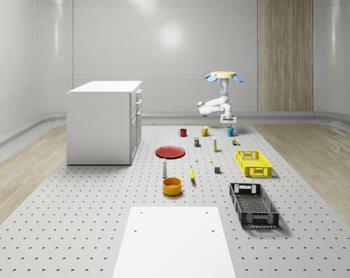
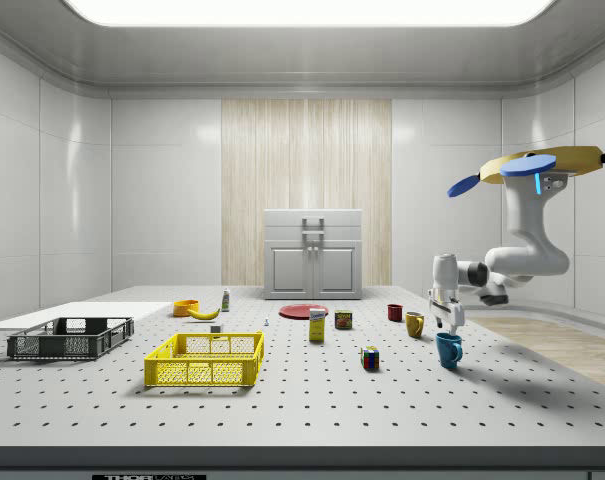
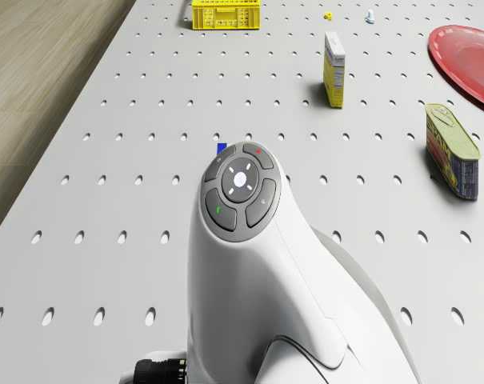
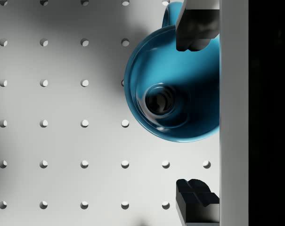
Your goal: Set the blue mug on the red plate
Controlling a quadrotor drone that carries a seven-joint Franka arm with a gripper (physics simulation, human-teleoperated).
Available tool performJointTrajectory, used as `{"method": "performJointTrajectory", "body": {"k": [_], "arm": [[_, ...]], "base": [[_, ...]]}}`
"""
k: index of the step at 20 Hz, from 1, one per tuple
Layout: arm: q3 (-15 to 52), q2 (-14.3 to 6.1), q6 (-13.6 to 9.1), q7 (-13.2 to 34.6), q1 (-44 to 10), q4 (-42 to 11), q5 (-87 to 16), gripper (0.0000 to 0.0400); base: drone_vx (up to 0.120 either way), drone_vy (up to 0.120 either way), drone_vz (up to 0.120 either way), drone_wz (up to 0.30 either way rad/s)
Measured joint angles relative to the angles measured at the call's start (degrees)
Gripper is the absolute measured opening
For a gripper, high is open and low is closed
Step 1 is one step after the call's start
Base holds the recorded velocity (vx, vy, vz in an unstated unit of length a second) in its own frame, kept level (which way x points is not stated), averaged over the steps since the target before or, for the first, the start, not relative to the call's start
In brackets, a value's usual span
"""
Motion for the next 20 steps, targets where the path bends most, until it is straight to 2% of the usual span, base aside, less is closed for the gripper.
{"method": "performJointTrajectory", "body": {"k": [3, 20], "arm": [[0.23, -0.8, 0.73, 0.24, -0.26, 0.06, 0.41, 0.04], [0.11, -4.88, 5.19, 1.23, -2.4, 1.53, 1.05, 0.04]], "base": [[0.0, -0.04, -0.107, 0.0], [0.0, -0.007, 0.0, 0.0]]}}
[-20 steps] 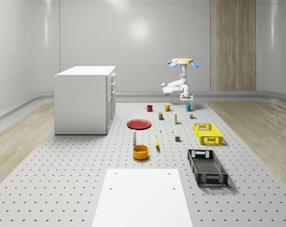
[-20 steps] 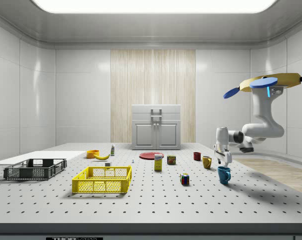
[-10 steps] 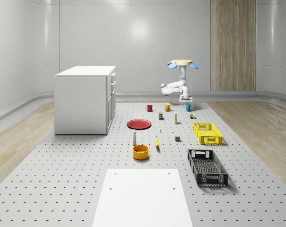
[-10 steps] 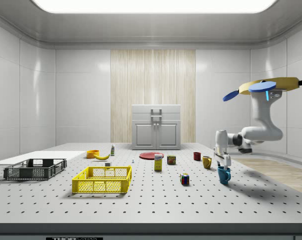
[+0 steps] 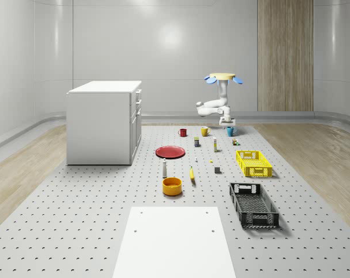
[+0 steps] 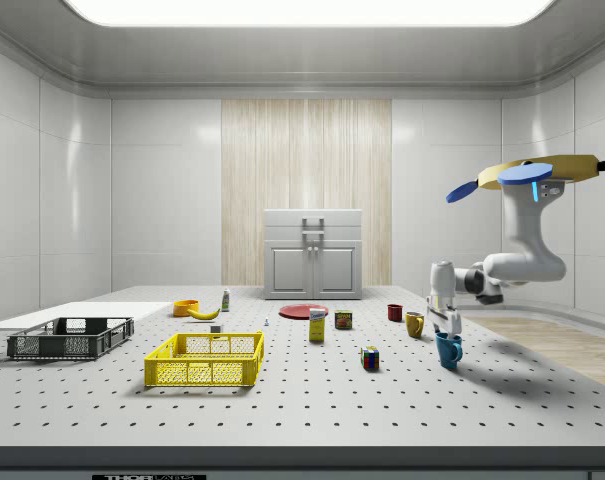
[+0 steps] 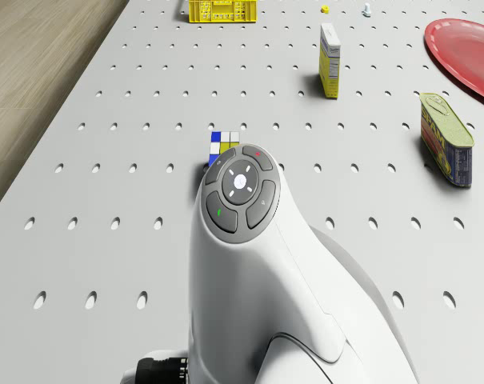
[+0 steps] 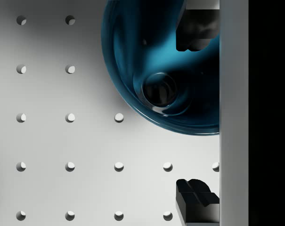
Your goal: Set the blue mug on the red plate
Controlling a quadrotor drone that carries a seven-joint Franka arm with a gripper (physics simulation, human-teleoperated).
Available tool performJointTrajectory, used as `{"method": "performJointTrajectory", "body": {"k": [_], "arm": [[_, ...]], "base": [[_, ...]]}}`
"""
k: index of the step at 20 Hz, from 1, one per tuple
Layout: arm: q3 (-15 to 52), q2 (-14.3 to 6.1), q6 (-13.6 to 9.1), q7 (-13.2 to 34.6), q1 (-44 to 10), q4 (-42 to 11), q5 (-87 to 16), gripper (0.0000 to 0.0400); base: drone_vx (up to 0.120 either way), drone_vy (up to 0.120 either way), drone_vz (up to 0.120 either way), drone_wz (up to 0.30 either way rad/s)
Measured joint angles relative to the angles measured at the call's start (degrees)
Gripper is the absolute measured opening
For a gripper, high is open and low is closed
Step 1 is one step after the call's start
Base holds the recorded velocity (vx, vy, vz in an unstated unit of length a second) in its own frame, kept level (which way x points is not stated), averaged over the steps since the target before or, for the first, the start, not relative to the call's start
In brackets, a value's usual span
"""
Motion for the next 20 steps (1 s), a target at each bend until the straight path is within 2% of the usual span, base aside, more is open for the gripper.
{"method": "performJointTrajectory", "body": {"k": [8, 11, 13, 16, 20], "arm": [[-0.65, -1.75, 2.16, -0.13, -0.63, 0.95, -0.29, 0.04], [-0.64, -2.34, 2.77, -0.1, -0.75, 1.08, -0.13, 0.0254], [-0.61, -2.71, 3.14, -0.05, -0.84, 1.14, 0.01, 0.0194], [-0.53, -3.26, 3.66, 0.06, -0.99, 1.2, 0.23, 0.0144], [-0.4, -3.94, 4.3, 0.22, -1.19, 1.26, 0.55, 0.0116]], "base": [[0.0, 0.0, 0.0, 0.0], [0.0, 0.0, 0.0, 0.0], [0.0, 0.0, 0.0, 0.0], [0.0, 0.0, 0.0, 0.0], [0.0, 0.0, 0.0, 0.0]]}}
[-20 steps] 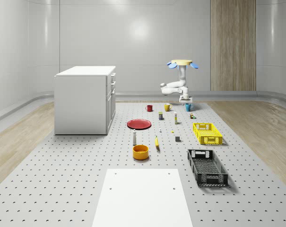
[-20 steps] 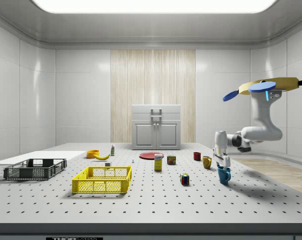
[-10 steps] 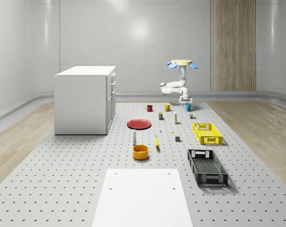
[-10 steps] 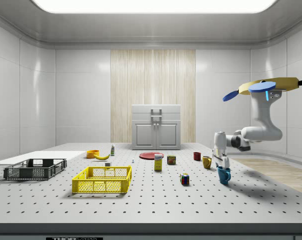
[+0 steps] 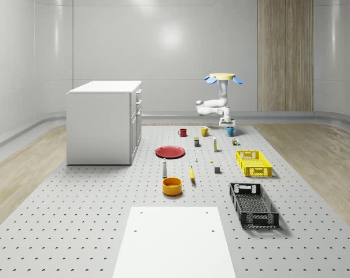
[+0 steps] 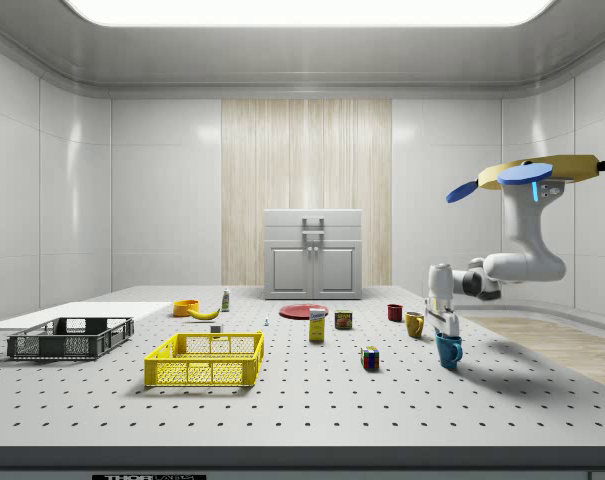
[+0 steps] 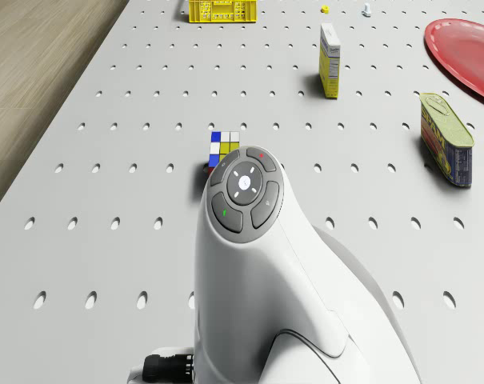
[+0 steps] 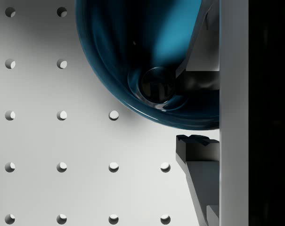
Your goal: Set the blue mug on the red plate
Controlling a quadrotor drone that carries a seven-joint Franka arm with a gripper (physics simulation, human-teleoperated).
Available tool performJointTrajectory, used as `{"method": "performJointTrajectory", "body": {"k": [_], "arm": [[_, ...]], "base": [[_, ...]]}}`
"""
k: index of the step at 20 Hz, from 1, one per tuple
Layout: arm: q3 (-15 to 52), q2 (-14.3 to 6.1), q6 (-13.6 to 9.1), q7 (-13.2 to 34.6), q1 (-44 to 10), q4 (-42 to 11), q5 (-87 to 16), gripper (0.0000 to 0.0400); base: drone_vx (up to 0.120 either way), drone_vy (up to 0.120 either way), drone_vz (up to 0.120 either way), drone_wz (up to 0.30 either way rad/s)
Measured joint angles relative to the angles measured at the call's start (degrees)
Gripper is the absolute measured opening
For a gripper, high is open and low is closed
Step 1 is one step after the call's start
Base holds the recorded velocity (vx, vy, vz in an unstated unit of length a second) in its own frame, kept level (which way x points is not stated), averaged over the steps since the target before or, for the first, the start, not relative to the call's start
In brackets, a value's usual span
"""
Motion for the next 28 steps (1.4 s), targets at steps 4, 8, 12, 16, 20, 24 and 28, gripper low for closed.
{"method": "performJointTrajectory", "body": {"k": [4, 8, 12, 16, 20, 24, 28], "arm": [[1.87, -0.47, -0.16, 0.39, -0.3, -0.25, 1.93, 0.0106], [4.5, -0.94, -0.51, 0.88, -0.69, -0.54, 4.6, 0.0102], [5.93, -1.62, -0.28, 1.2, -0.99, -0.64, 6.16, 0.0101], [6.63, -2.39, 0.26, 1.41, -1.19, -0.65, 7.05, 0.01], [6.98, -3.18, 0.93, 1.56, -1.35, -0.64, 7.61, 0.01], [7.18, -3.96, 1.62, 1.69, -1.49, -0.62, 8.02, 0.01], [7.32, -4.7, 2.29, 1.8, -1.61, -0.59, 8.36, 0.01]], "base": [[0.0, 0.0, 0.03, 0.0], [0.11, -0.1, 0.12, 0.0], [0.12, -0.12, 0.12, 0.0], [0.12, -0.12, 0.12, 0.0], [0.12, -0.12, 0.12, 0.0], [0.12, -0.12, 0.12, 0.0], [0.12, -0.12, 0.04, 0.0]]}}
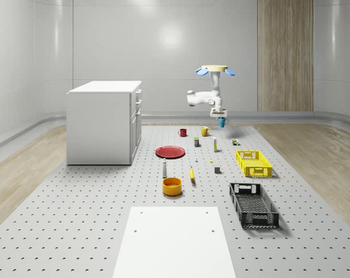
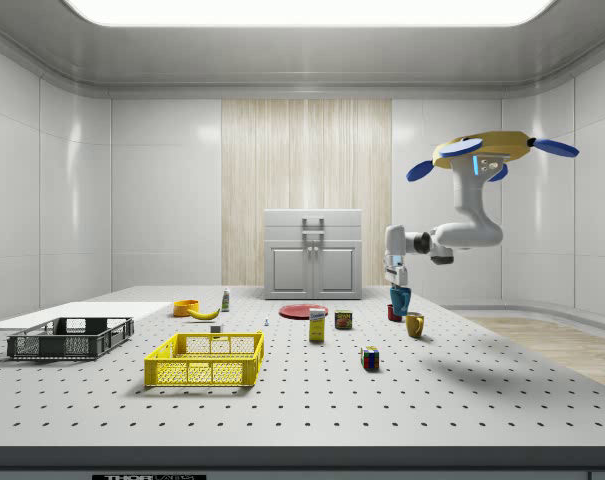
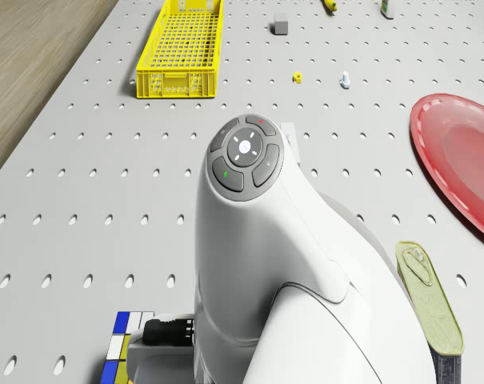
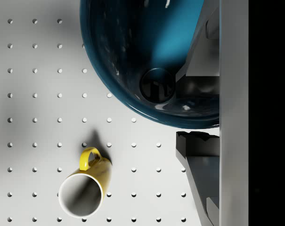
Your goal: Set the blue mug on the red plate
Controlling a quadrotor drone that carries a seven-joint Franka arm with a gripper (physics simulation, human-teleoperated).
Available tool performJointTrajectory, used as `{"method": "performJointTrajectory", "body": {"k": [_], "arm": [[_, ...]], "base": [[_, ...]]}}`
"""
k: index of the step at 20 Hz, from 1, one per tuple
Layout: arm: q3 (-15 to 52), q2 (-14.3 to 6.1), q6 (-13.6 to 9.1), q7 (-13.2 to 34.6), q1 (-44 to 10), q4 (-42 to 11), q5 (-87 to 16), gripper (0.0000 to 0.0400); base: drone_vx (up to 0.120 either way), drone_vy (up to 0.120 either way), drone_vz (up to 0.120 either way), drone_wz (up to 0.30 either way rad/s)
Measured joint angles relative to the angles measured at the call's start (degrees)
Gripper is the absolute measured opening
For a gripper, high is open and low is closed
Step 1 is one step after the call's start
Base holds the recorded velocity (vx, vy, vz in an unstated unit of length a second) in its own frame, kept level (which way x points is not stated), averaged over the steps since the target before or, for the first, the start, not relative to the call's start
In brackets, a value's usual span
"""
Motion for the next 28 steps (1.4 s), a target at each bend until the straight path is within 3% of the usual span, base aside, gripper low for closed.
{"method": "performJointTrajectory", "body": {"k": [3, 28], "arm": [[0.08, -0.53, 0.49, 0.08, -0.08, 0.02, 0.23, 0.01], [0.55, -4.2, 3.89, 0.54, -0.63, 0.13, 1.72, 0.01]], "base": [[0.12, -0.12, 0.093, 0.0], [0.12, -0.12, 0.0, 0.0]]}}
